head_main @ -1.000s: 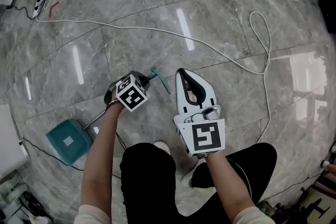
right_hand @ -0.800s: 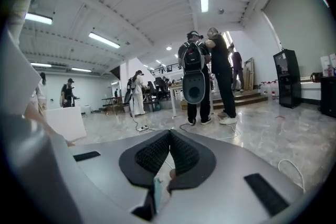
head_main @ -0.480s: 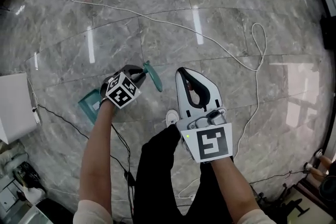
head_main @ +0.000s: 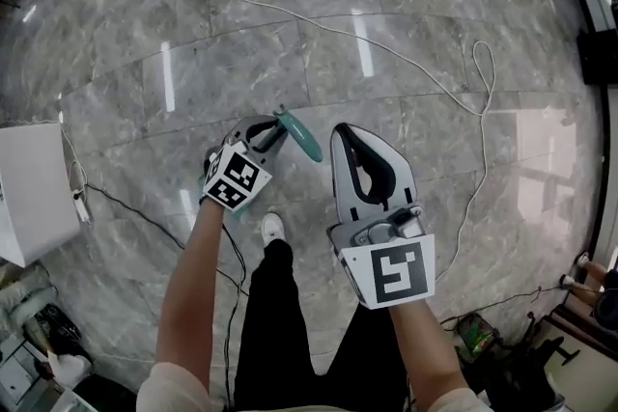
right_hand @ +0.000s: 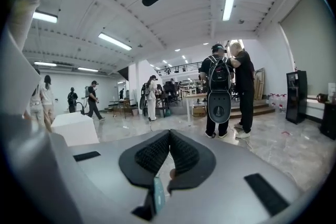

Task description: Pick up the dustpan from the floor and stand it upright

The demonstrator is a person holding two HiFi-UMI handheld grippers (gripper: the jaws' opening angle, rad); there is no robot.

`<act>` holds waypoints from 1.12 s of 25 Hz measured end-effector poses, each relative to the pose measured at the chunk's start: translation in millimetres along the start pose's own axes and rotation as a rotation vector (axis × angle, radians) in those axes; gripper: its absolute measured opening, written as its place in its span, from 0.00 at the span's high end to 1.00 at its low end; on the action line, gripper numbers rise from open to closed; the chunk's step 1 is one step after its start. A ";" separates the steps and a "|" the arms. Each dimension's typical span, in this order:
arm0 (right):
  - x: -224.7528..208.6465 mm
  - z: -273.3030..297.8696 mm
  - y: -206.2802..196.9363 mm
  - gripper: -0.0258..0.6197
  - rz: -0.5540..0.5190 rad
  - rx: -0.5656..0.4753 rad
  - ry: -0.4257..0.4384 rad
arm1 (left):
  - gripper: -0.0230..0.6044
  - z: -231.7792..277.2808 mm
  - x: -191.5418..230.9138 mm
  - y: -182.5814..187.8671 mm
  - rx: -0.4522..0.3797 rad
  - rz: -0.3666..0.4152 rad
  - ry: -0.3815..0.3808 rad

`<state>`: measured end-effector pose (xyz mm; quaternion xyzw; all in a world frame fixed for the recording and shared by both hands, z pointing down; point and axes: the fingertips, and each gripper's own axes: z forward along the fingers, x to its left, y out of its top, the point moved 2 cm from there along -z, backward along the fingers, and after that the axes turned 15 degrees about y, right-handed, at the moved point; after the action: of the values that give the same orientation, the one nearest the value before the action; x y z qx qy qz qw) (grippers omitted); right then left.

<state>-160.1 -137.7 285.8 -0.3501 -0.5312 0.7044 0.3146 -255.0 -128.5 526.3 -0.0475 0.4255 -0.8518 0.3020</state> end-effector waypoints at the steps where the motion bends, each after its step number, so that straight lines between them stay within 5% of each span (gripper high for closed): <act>1: 21.4 2.0 -4.7 0.93 0.011 0.012 -0.016 | 0.84 -17.1 -1.1 -8.3 -0.023 -0.007 -0.009; 8: 132.1 3.2 -13.5 0.93 0.046 0.028 -0.074 | 0.84 -106.0 -9.0 -49.2 -0.158 0.007 -0.040; 18: 260.6 -43.8 -68.8 0.93 0.059 0.036 -0.119 | 0.84 -196.7 -30.7 -110.0 -0.337 0.035 0.036; 28: 328.4 -33.1 -132.4 0.93 0.140 0.095 -0.244 | 0.84 -221.2 -27.0 -131.2 -0.503 0.070 0.038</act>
<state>-306.2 179.0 355.5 -0.2829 -0.5059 0.7862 0.2142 -370.0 100.3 489.8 -0.0905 0.6310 -0.7088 0.3020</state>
